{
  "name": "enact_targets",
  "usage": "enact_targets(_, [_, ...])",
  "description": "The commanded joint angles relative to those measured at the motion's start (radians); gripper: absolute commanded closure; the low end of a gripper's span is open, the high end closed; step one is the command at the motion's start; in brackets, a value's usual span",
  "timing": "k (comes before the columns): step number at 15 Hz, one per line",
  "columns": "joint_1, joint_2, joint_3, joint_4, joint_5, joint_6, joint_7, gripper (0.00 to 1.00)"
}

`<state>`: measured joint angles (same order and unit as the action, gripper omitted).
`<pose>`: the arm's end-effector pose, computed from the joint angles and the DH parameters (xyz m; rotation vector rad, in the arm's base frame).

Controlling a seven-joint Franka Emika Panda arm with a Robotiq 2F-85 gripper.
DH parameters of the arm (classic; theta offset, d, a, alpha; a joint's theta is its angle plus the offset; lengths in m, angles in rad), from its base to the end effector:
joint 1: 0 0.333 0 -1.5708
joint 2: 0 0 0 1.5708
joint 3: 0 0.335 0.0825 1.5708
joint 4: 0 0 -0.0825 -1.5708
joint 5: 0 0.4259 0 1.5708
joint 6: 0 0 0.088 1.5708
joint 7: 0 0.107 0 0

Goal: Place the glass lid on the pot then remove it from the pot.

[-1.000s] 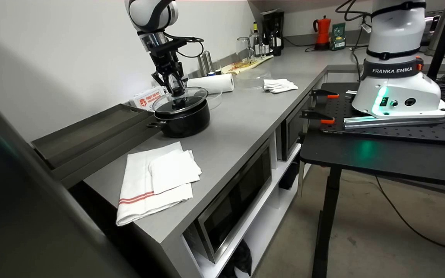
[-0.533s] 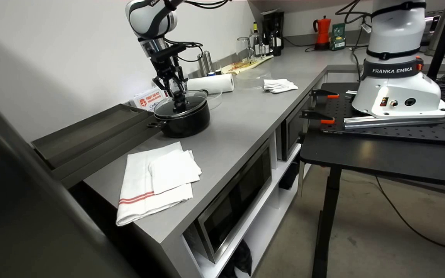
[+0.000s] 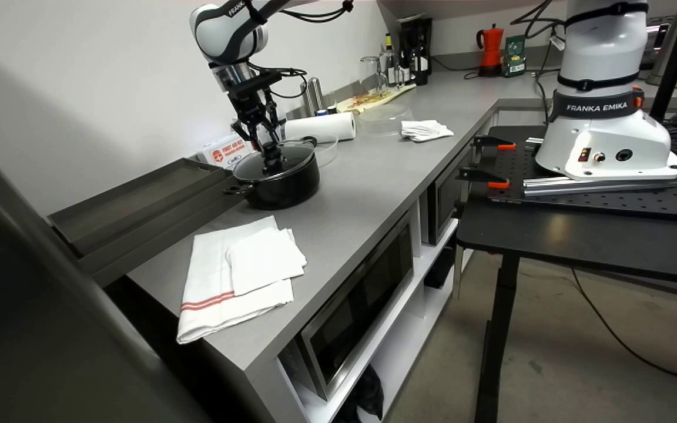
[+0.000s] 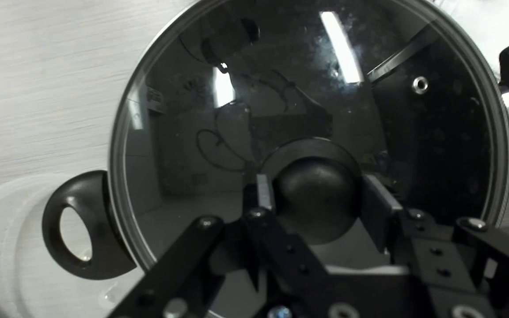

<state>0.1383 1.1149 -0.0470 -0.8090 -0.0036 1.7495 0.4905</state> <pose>0.8283 0.0926 0.2164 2.9839 -0.5671 -0.2320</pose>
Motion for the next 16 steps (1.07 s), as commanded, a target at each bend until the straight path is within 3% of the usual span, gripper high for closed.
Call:
enact_targets(1, [-0.005,0.031,0.006,0.082,0.009,-0.050,0.001,0.75])
enact_targets(6, [-0.011,0.036,0.008,0.095,0.010,-0.062,0.001,0.75])
enact_targets(7, [-0.013,0.037,0.008,0.096,0.010,-0.064,0.002,0.25])
enact_targets(8, [-0.014,0.037,0.008,0.097,0.011,-0.065,0.002,0.24])
enact_targets(12, [-0.020,0.036,0.009,0.113,0.012,-0.071,0.002,0.00])
enact_targets(16, [-0.022,0.028,0.014,0.118,0.014,-0.071,-0.002,0.00])
